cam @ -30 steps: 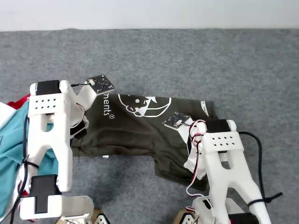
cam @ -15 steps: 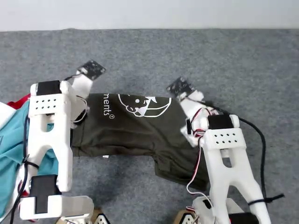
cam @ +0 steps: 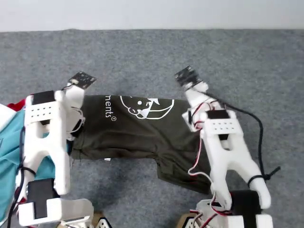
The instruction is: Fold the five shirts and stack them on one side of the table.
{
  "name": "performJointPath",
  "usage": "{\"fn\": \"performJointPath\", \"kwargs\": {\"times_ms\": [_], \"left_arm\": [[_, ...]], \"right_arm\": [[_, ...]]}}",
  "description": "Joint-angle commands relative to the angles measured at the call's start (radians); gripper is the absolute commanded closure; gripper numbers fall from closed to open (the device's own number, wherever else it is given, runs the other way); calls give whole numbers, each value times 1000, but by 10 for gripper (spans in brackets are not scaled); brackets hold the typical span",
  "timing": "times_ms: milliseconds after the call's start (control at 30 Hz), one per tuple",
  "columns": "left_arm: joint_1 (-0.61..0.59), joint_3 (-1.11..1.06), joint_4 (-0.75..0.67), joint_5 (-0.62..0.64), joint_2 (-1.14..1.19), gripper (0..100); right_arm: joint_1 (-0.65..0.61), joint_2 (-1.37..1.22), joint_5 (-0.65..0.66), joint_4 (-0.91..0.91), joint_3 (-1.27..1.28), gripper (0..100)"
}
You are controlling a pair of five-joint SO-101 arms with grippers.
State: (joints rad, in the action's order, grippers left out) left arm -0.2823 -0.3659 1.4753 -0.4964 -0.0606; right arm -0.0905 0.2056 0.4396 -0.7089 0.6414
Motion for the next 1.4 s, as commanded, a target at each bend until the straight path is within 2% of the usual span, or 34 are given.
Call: {"fn": "performJointPath", "kwargs": {"times_ms": [0, 100, 267, 467, 833, 1167, 1367], "left_arm": [[-46, 4, 23, 8, -48, 994], [-63, 4, 23, 8, -48, 994], [-58, 4, 44, 8, -48, 994], [-61, 4, 44, 8, -48, 994], [-57, 4, 58, 8, -48, 994], [-55, 8, 58, 8, -49, 994], [-38, 139, 120, 8, -49, 994]], "right_arm": [[81, -21, -71, -45, -147, 830], [136, -90, -132, -82, -244, 767], [136, -269, -169, -166, -391, 768], [120, -455, -273, -265, -552, 766], [220, -731, -273, -277, -815, 767], [101, -680, -207, -611, -1010, 767], [94, -538, -206, -713, -1046, 767]]}}
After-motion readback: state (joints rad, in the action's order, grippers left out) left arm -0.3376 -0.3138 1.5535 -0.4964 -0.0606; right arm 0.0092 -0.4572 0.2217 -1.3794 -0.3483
